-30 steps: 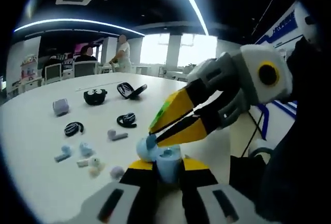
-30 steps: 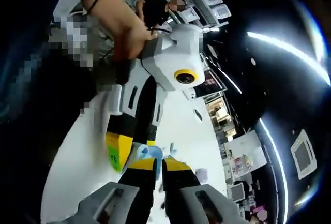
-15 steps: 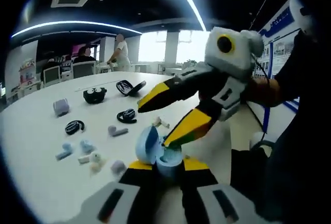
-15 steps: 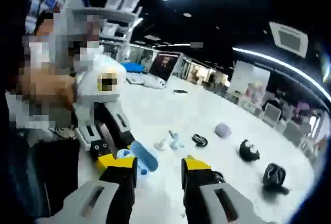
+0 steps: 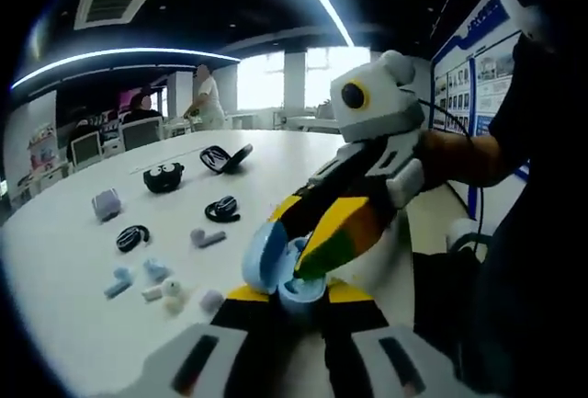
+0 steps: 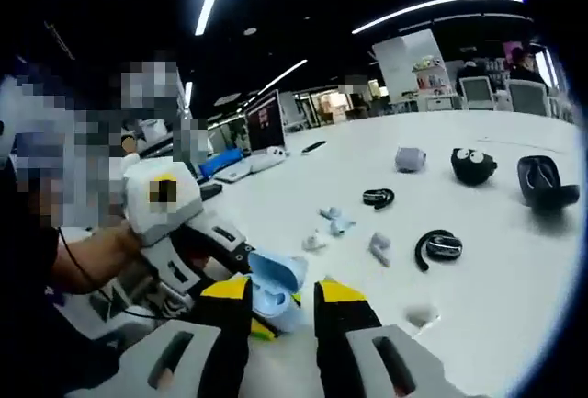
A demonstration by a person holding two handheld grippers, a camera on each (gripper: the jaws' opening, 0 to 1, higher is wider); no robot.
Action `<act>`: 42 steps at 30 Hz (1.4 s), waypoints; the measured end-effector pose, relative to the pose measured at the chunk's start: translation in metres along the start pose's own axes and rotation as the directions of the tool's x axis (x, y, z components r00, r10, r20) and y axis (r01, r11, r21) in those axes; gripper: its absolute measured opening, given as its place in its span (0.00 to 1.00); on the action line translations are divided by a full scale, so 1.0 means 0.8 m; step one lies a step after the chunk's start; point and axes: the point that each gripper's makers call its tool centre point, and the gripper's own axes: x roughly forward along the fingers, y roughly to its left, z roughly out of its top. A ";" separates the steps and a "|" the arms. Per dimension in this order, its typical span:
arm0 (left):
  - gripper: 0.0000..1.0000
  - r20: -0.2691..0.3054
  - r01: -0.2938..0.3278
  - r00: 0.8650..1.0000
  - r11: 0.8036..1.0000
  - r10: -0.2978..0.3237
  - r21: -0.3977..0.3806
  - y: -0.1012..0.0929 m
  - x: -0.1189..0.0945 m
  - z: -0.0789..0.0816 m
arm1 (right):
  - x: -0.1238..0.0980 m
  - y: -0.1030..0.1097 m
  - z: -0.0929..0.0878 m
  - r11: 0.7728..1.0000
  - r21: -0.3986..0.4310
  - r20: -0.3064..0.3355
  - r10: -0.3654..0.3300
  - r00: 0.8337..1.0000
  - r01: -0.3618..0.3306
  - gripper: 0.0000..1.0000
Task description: Pick up the earbuds from the table and place the earbuds into the earbud case
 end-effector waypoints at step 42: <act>0.19 -0.025 -0.002 1.000 1.000 0.002 -0.022 0.011 -0.001 -0.003 | -0.010 -0.009 0.012 0.987 0.150 0.018 0.051 0.999 -0.053 0.18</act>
